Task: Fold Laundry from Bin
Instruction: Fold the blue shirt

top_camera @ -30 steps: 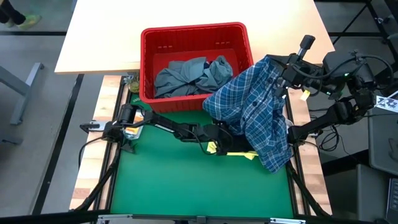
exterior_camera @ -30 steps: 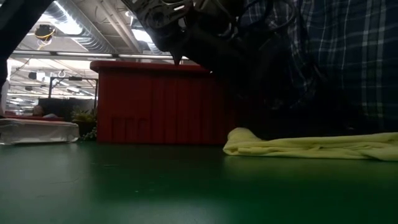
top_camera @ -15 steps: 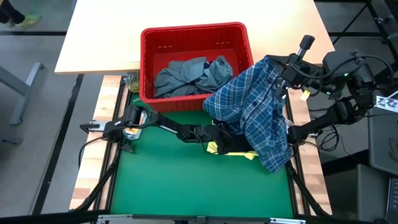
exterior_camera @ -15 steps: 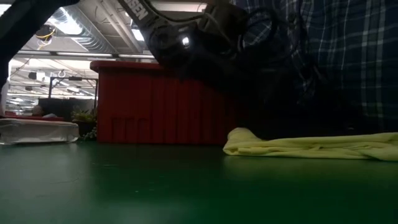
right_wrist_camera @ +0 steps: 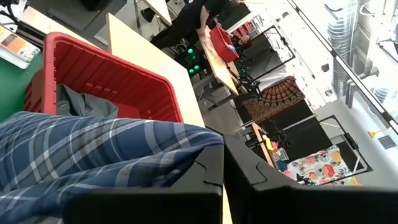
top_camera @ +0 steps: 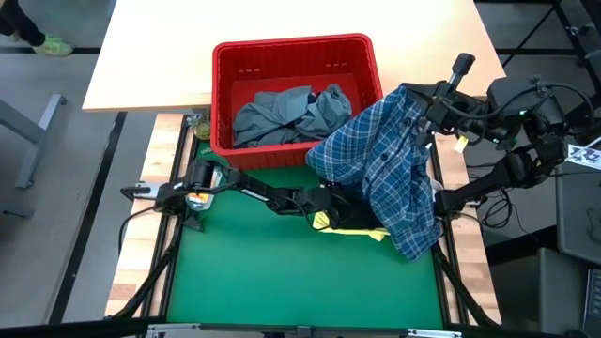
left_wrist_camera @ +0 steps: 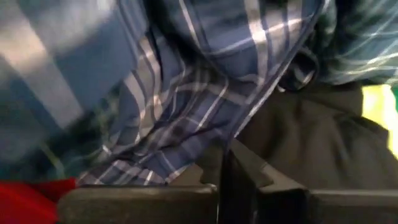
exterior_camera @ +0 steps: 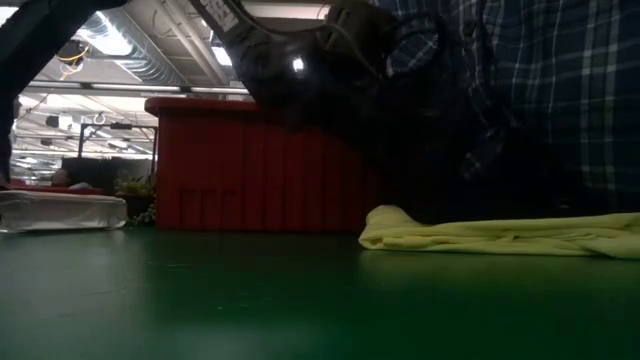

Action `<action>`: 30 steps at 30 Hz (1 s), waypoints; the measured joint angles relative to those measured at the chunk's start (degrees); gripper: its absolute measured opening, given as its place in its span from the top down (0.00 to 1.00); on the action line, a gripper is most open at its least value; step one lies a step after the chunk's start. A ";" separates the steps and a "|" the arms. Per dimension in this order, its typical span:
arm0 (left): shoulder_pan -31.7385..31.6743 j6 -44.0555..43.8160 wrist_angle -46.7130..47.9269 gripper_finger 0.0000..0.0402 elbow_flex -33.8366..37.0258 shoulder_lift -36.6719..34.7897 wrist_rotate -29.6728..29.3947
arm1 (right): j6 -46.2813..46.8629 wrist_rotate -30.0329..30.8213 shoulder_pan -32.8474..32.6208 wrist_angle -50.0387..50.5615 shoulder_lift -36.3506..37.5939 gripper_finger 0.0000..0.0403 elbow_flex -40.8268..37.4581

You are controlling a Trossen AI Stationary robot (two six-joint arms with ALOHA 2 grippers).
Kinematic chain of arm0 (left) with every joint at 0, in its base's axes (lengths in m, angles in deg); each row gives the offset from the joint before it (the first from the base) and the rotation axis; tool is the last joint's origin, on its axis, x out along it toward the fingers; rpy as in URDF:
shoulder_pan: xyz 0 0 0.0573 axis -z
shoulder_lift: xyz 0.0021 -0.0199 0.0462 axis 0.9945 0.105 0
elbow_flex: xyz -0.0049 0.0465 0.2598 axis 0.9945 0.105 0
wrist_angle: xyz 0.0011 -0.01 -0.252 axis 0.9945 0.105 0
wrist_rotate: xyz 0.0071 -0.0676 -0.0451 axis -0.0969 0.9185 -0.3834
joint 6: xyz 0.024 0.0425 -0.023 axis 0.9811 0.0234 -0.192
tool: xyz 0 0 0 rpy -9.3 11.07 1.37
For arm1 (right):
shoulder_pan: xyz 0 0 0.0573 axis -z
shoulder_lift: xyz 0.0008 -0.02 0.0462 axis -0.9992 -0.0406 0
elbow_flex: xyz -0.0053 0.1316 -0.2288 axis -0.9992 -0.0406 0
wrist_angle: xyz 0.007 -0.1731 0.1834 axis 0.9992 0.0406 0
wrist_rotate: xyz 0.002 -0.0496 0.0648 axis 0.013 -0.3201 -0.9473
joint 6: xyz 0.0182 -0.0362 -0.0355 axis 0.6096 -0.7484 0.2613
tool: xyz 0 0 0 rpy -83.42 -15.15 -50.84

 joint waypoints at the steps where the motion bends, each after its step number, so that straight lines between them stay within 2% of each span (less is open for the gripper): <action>1: 0.21 0.40 1.08 0.98 0.06 -0.96 -0.06 | 0.00 0.20 -0.02 0.05 0.07 1.00 0.00; 7: 1.71 4.21 7.47 0.99 0.04 -11.14 0.60 | -0.02 5.86 0.00 1.51 0.66 1.00 -0.01; 11: 2.21 4.62 15.29 1.00 0.02 -22.03 2.84 | 1.02 7.04 0.00 4.04 1.05 1.00 0.02; 15: 2.39 4.76 23.69 1.00 0.02 -33.24 2.38 | 2.29 7.17 0.00 6.91 0.85 1.00 0.02; 19: 2.42 4.77 29.00 1.00 0.02 -44.13 1.75 | 3.71 11.69 -0.01 10.54 0.92 1.00 0.02; 22: 2.44 4.70 31.32 1.00 0.02 -51.69 -0.74 | 6.11 16.27 0.00 13.09 0.90 1.00 0.02; 24: 2.42 4.59 33.10 1.00 0.02 -56.40 -2.68 | 8.24 16.87 0.00 13.92 0.90 1.00 0.02; 30: 2.42 4.17 45.07 1.00 -0.03 -67.96 -11.35 | 13.99 10.93 -0.01 18.38 0.88 1.00 0.02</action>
